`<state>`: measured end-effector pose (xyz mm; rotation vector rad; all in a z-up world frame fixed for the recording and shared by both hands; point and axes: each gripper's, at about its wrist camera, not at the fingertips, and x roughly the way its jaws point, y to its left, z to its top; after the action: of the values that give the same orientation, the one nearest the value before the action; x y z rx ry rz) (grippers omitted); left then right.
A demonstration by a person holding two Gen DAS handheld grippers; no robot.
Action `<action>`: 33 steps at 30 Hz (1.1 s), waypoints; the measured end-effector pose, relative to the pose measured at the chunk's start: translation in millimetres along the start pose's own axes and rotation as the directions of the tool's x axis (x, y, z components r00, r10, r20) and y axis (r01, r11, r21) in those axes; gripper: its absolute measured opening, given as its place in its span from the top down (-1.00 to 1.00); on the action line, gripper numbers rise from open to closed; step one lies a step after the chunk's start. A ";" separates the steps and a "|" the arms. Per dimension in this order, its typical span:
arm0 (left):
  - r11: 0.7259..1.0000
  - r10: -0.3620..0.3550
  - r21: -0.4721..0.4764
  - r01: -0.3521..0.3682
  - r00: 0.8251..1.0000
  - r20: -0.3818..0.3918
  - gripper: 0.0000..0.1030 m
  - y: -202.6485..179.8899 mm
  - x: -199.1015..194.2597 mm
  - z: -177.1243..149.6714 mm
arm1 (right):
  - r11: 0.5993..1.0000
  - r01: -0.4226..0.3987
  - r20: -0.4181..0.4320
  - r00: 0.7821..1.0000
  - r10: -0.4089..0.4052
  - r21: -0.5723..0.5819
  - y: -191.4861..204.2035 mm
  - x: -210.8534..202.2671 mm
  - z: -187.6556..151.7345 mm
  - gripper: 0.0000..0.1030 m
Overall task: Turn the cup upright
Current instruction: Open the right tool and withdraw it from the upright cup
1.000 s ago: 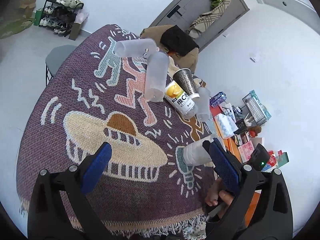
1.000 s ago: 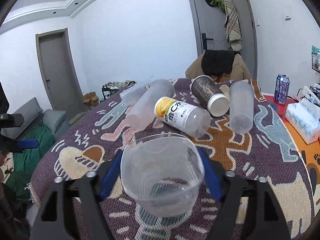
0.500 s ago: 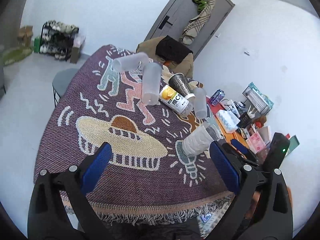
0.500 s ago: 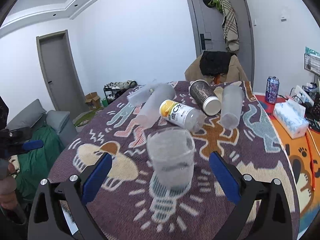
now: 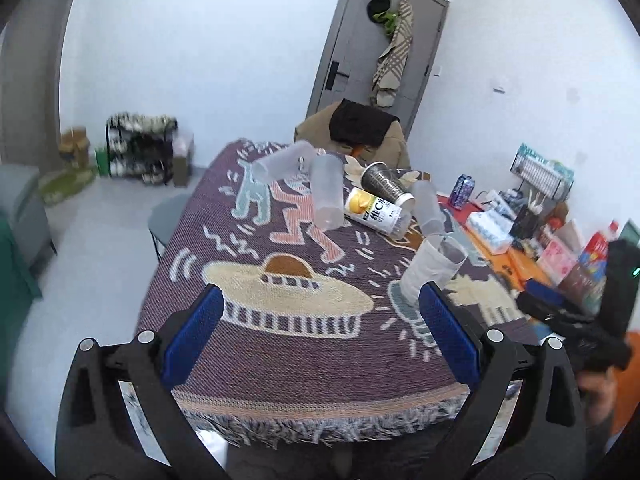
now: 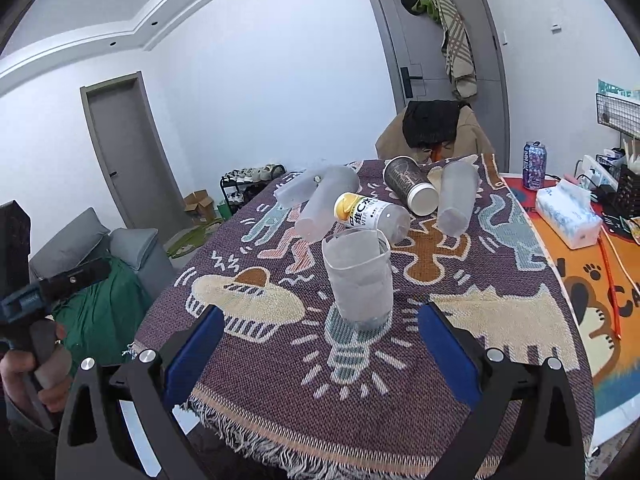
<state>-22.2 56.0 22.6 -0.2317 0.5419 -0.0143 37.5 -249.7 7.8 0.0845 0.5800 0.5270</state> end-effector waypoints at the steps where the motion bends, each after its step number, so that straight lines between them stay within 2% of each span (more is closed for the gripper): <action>1: 1.000 0.012 0.022 -0.012 1.000 0.014 -0.89 -2.3 0.0 -2.3 | 1.000 -0.013 -0.007 1.000 0.013 0.012 0.1 -3.4 -1.9 -0.85; 7: 0.996 0.045 0.074 -0.049 0.997 0.063 -0.89 -10.7 -2.4 -7.2 | 1.000 -0.013 -0.004 1.000 0.013 0.004 8.8 -12.2 -11.1 -0.85; 14: 0.985 0.115 0.111 -0.132 0.982 0.148 -0.89 -17.6 -8.4 -13.8 | 0.999 0.027 0.018 0.999 -0.028 0.019 10.4 -9.9 -24.1 -0.85; 19: 0.982 0.099 0.148 -0.119 0.985 0.139 -0.89 -24.8 -2.7 -18.0 | 0.999 0.043 0.020 0.999 -0.043 0.022 8.3 -7.1 -28.5 -0.85; 24: 0.985 0.083 0.142 -0.098 0.990 0.111 -0.89 -25.9 3.7 -21.5 | 0.999 0.035 -0.005 0.999 -0.035 0.030 6.1 0.7 -31.9 -0.85; 33: 0.984 0.072 0.155 -0.090 0.991 0.114 -0.89 -31.0 4.3 -23.2 | 0.998 0.045 -0.003 0.999 -0.045 0.031 4.5 1.7 -33.2 -0.85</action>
<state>-28.9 20.5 8.0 -0.0535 0.4393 0.0337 18.7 -247.2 -19.8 0.1003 0.5911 0.4744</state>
